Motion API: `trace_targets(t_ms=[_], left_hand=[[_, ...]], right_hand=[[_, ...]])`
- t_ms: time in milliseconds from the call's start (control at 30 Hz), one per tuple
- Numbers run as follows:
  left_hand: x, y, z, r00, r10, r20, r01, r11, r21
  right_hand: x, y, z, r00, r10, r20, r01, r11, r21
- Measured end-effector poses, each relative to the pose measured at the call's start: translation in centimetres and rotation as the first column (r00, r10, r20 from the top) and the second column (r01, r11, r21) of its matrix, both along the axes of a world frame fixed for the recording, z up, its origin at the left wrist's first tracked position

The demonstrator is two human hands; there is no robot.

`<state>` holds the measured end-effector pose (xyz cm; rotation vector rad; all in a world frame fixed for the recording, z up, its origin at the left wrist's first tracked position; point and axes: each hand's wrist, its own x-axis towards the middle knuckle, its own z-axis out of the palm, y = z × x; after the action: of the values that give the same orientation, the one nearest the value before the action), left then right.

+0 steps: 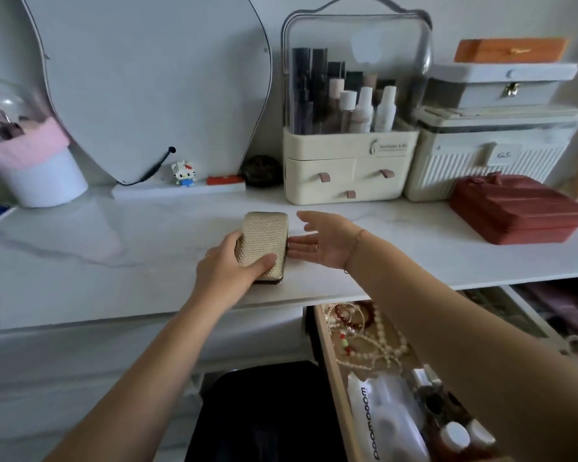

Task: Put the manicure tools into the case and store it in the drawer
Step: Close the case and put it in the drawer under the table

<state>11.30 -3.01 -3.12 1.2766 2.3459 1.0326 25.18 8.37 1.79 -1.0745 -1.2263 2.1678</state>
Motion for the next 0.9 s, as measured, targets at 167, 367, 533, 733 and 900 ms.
trace_targets(t_ms=[167, 367, 533, 733, 900], left_hand=[[4.1, -0.4, 0.6, 0.957, -0.232, 0.176, 0.203, 0.964, 0.17], [12.6, 0.8, 1.3, 0.79, -0.46, 0.406, 0.393, 0.887, 0.24], [18.4, 1.7, -0.1, 0.683, -0.432, 0.589, 0.431, 0.889, 0.153], [22.8, 2.8, -0.2, 0.341, -0.358, 0.869, 0.405, 0.89, 0.208], [23.2, 3.3, -0.8, 0.294, -0.277, 0.915, 0.381, 0.912, 0.154]], right_hand=[[4.3, 0.0, 0.0, 0.984, 0.056, 0.17, -0.089, 0.978, 0.19], [17.0, 0.0, -2.1, 0.98, -0.135, 0.145, 0.097, 0.965, 0.244], [26.6, -1.0, -3.5, 0.921, -0.384, 0.073, 0.373, 0.92, 0.123], [29.7, -0.4, -4.6, 0.894, -0.428, 0.132, 0.4, 0.896, 0.194], [30.9, -0.8, -5.8, 0.898, -0.418, 0.139, 0.393, 0.902, 0.178]])
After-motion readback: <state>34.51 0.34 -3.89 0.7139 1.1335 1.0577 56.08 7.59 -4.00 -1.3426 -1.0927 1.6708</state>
